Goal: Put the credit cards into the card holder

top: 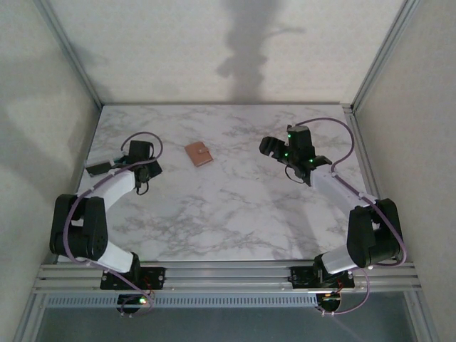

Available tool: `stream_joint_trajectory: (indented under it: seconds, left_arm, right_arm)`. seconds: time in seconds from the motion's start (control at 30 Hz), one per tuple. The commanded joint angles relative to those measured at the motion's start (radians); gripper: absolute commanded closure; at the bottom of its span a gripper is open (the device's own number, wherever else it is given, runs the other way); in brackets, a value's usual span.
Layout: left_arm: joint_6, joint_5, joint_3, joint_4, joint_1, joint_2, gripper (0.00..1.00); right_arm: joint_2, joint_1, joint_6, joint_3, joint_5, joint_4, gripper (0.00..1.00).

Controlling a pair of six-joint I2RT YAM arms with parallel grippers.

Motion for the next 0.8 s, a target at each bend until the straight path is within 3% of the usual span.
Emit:
stream_joint_trajectory:
  seconds: [0.0, 0.2, 0.57, 0.77]
  left_arm:
    - [0.020, -0.061, 0.050, -0.034, -0.009, 0.036, 0.37]
    - [0.049, -0.058, 0.093, -0.026, -0.009, 0.100, 0.50]
    - [0.046, -0.101, 0.103, -0.030, -0.011, 0.152, 0.53]
    - [0.047, -0.063, 0.109, -0.023, -0.013, 0.154, 0.64]
  right_arm:
    - [-0.002, 0.005, 0.005, 0.015, -0.025, -0.013, 0.08]
    - [0.006, 0.011, -0.009, 0.029, -0.045, -0.032, 0.08]
    - [0.017, 0.014, -0.029, 0.047, -0.072, -0.070, 0.08]
    - [0.033, 0.016, -0.025, 0.056, -0.083, -0.074, 0.08]
